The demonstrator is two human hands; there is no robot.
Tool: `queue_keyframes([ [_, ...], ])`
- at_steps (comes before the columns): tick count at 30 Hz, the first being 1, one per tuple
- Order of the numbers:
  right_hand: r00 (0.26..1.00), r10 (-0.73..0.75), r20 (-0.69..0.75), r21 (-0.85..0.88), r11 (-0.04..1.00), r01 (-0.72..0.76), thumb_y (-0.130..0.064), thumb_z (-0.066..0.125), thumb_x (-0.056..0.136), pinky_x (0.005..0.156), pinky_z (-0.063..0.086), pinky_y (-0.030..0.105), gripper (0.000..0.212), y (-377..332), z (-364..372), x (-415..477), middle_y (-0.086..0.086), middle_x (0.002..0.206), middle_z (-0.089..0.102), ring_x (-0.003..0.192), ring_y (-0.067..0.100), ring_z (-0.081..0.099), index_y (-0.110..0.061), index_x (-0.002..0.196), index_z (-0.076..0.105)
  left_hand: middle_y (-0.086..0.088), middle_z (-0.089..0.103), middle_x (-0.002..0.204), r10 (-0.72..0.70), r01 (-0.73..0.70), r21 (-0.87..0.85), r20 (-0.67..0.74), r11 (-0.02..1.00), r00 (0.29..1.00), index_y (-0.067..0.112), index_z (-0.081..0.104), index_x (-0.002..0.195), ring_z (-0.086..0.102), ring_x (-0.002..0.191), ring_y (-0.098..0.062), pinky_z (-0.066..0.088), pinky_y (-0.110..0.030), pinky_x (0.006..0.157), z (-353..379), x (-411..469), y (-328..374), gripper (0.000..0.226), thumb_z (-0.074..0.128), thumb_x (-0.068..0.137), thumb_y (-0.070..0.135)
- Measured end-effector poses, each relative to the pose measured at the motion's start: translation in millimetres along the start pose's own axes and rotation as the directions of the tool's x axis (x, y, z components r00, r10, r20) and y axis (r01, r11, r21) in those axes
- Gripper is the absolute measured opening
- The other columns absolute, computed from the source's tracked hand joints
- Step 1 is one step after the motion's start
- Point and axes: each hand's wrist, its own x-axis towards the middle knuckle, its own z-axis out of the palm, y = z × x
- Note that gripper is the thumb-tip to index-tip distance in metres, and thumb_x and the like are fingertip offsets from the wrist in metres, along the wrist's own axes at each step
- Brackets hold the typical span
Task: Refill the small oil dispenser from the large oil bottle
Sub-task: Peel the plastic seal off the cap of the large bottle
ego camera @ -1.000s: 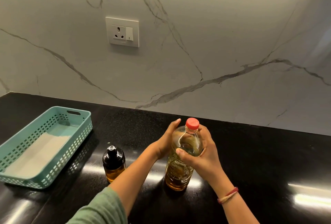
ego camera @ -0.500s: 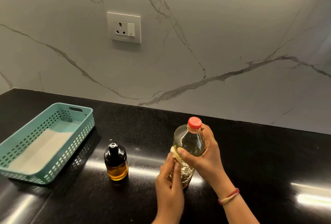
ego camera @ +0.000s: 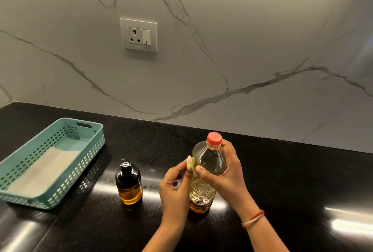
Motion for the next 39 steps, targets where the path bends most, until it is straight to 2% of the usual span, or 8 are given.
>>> queue_keyframes([
  [12,0.992,0.063,0.111,-0.106,0.993,-0.051,-0.057,0.079,0.059,0.099,0.047,0.047,0.076,-2,-8,2,-0.009,0.128,0.051,0.121,0.013,0.051,-0.049,0.126,0.042,0.004,0.074,0.085,0.075,-0.078,0.122,0.024,0.99,0.997,0.03,0.073,0.092,0.065,0.076,-0.006,0.049,-0.02,0.069,-26,-21,-1,0.021,0.073,0.076,0.016],
  [15,0.999,0.007,-0.032,-0.216,0.976,-0.014,-0.074,0.066,0.062,0.111,0.031,0.025,0.09,-14,-17,-8,-0.03,0.141,0.031,0.134,-0.002,0.032,-0.047,0.139,0.028,0.006,0.074,0.082,0.081,-0.081,0.083,0.008,0.993,0.997,0.026,0.073,0.089,0.062,0.07,-0.002,0.049,-0.031,0.072,-30,-27,13,0.019,0.073,0.07,0.024],
  [19,0.917,-0.244,-0.317,-0.264,0.951,0.162,-0.063,0.06,0.08,0.084,0.046,0.016,0.056,-38,-18,-48,-0.023,0.117,0.051,0.102,0.005,0.055,-0.033,0.126,0.05,0.016,0.072,0.082,0.212,-0.206,0.138,-0.027,0.969,0.977,0.041,0.072,0.087,0.063,0.077,-0.002,0.045,-0.021,0.074,-36,-38,20,0.024,0.077,0.069,0.056],
  [24,1.0,0.029,0.002,0.057,0.998,-0.029,-0.05,0.072,0.076,0.078,0.055,0.028,0.036,-41,15,-84,-0.009,0.106,0.069,0.097,0.015,0.067,-0.036,0.109,0.071,0.024,0.067,0.089,0.423,-0.456,0.267,0.174,0.849,0.889,0.052,0.064,0.094,0.062,0.083,-0.001,0.049,-0.027,0.071,-33,-46,8,0.021,0.069,0.075,0.048],
  [28,0.989,0.138,-0.056,0.175,0.976,-0.126,-0.026,0.082,0.07,0.066,0.057,0.025,0.015,-33,12,-83,0.004,0.086,0.075,0.08,0.02,0.071,-0.024,0.085,0.079,0.028,0.063,0.098,0.496,-0.576,0.315,0.3,0.755,0.815,0.039,0.062,0.1,0.058,0.093,-0.001,0.049,-0.037,0.074,-37,-38,0,0.025,0.065,0.08,0.055],
  [32,0.953,0.215,-0.213,0.117,0.974,-0.193,-0.019,0.081,0.065,0.063,0.056,0.037,0.011,-21,7,-85,0.008,0.07,0.072,0.065,0.024,0.069,-0.026,0.07,0.074,0.02,0.041,0.132,0.199,-0.321,0.389,0.321,0.863,0.926,0.042,0.04,0.13,0.038,0.126,0.003,0.031,-0.012,0.101,-39,-17,-22,0.092,0.076,0.051,0.075],
  [36,0.937,0.182,-0.297,0.056,0.983,-0.173,-0.022,0.084,0.055,0.049,0.046,0.022,0.027,-14,9,-74,0.004,0.057,0.061,0.05,0.011,0.055,-0.02,0.058,0.057,0.014,0.014,0.15,-0.064,-0.15,0.449,0.427,0.881,0.902,0.039,0.009,0.148,0.019,0.141,-0.004,0.025,-0.027,0.113,-27,9,-47,0.138,0.081,0.035,0.075],
  [39,0.949,0.136,-0.285,0.027,0.991,-0.134,-0.024,0.084,0.056,0.05,0.044,0.018,0.028,-7,15,-65,-0.001,0.056,0.06,0.05,0.005,0.051,-0.018,0.058,0.058,0.008,0.043,0.143,-0.078,-0.119,0.357,0.491,0.927,0.868,0.033,0.018,0.149,0.046,0.132,-0.012,0.043,-0.043,0.107,-14,22,-56,0.128,0.093,0.046,0.046],
])
